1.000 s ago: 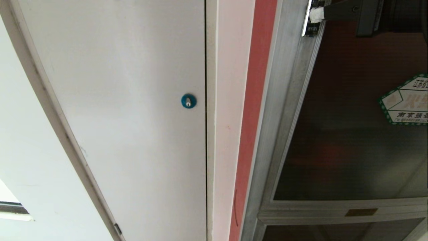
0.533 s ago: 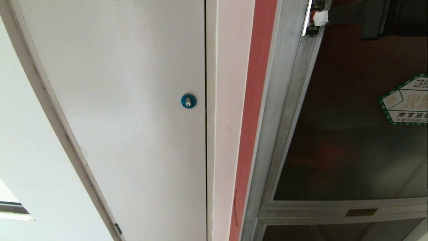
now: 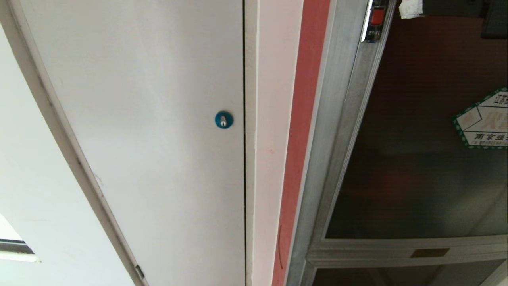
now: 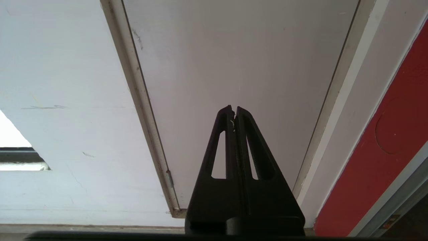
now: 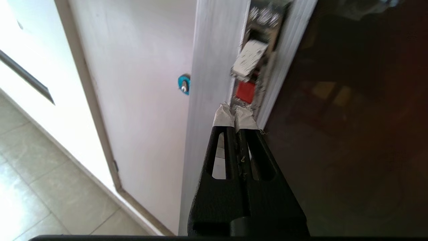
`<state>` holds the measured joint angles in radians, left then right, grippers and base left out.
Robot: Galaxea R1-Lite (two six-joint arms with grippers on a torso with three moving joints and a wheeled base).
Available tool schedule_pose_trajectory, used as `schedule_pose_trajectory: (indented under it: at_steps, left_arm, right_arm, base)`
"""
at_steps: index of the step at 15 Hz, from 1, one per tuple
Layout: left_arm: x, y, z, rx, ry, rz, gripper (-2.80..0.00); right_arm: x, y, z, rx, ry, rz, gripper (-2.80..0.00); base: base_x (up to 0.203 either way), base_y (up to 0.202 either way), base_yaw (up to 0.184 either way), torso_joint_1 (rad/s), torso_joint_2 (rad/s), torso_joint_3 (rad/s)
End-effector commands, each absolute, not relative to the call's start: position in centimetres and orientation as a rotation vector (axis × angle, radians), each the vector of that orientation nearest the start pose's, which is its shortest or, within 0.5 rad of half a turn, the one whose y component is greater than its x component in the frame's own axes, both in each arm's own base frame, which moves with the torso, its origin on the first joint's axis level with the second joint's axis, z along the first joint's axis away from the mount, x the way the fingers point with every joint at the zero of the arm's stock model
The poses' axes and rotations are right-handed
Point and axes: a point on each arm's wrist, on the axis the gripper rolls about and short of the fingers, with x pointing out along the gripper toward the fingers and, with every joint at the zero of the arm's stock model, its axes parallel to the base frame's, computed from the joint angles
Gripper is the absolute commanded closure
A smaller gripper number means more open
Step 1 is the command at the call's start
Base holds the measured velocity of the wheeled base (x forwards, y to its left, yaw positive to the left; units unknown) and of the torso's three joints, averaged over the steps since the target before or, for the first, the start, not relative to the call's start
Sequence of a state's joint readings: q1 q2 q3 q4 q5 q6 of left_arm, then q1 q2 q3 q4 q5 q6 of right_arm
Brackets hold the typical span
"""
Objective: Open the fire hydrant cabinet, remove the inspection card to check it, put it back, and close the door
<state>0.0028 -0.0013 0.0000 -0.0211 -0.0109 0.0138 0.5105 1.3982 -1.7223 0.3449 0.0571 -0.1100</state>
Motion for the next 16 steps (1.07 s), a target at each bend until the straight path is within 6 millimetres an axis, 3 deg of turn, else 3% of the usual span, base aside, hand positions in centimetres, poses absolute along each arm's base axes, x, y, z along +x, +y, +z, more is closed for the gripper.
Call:
schedule_pose_trajectory:
  at_steps: [1, 5, 16]
  left_arm:
    - [-2.2, 0.0, 7.6, 0.014, -0.015, -0.008, 0.0]
    - [-2.2, 0.0, 7.6, 0.014, -0.015, -0.008, 0.0]
    - [-2.2, 0.0, 7.6, 0.014, -0.015, -0.008, 0.0]
  right_arm:
    - [16.0, 9.2, 42.7, -0.106, -0.04, 0.579, 0.0]
    - [15.9, 9.3, 43.4, -0.101, -0.067, 0.585, 0.0]
    - [18.7, 10.9, 43.8, -0.102, -0.068, 0.586, 0.0]
  base:
    - [0.0, 0.0, 0.0, 0.0, 0.0, 0.0]
    - [0.0, 0.0, 0.0, 0.0, 0.0, 0.0]
    - [0.0, 0.0, 0.0, 0.0, 0.0, 0.0]
